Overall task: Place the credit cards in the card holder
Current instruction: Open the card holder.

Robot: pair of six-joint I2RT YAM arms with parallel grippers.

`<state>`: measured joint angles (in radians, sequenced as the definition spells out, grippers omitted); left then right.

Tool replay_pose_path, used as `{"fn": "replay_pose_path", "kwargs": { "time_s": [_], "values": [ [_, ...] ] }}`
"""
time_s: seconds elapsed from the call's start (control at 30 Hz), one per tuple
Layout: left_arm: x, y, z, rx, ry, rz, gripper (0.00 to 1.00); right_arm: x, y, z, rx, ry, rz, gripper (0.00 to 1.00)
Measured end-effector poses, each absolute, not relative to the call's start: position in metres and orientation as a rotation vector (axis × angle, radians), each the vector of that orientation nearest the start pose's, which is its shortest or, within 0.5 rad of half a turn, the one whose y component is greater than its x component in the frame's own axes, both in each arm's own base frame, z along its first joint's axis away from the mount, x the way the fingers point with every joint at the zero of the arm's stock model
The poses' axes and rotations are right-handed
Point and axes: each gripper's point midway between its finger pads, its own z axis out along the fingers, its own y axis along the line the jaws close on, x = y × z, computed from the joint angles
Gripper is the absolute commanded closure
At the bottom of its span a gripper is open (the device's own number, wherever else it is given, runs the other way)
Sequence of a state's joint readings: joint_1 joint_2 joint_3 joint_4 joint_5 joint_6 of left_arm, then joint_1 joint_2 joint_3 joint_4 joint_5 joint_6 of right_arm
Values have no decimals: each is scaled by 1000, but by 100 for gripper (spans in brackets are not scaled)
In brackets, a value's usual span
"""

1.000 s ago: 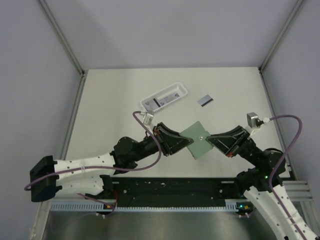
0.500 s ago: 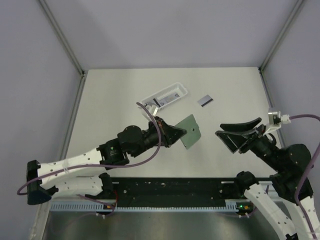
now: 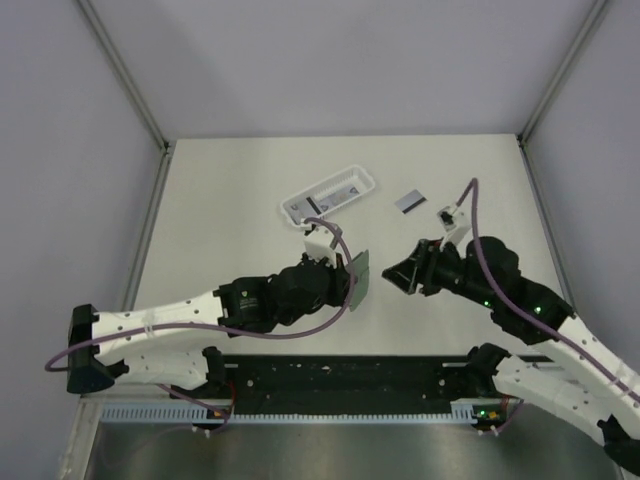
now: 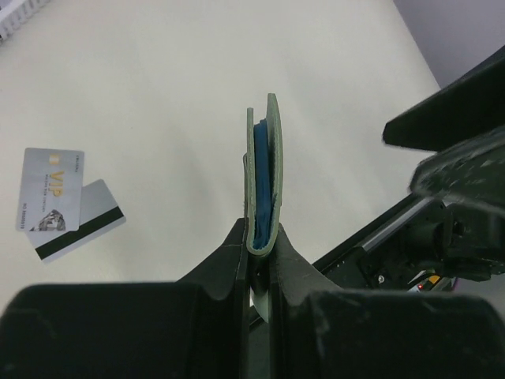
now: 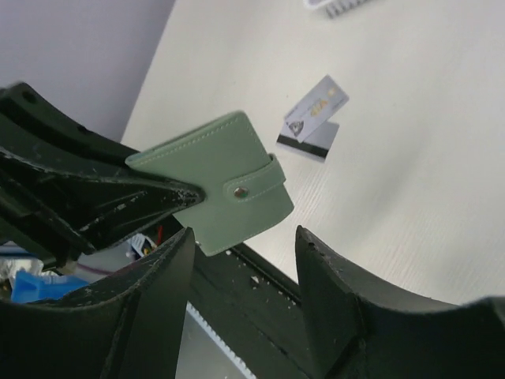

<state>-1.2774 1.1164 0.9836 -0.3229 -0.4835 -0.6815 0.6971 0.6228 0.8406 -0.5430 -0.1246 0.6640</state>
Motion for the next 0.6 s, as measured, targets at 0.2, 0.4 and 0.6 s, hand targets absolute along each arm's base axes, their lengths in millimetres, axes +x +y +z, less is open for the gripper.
{"fn": "replay_pose_path", "kwargs": {
  "time_s": [0.2, 0.4, 0.6],
  "values": [
    [163, -319, 241, 281, 2033, -731, 100, 154, 242, 235, -204, 2175, 952, 47],
    [163, -318, 244, 278, 2027, -741, 100, 167, 252, 230, -99, 2156, 952, 46],
    [161, -320, 245, 281, 2023, -759, 100, 177, 258, 237, -32, 2114, 977, 46]
  ]
}}
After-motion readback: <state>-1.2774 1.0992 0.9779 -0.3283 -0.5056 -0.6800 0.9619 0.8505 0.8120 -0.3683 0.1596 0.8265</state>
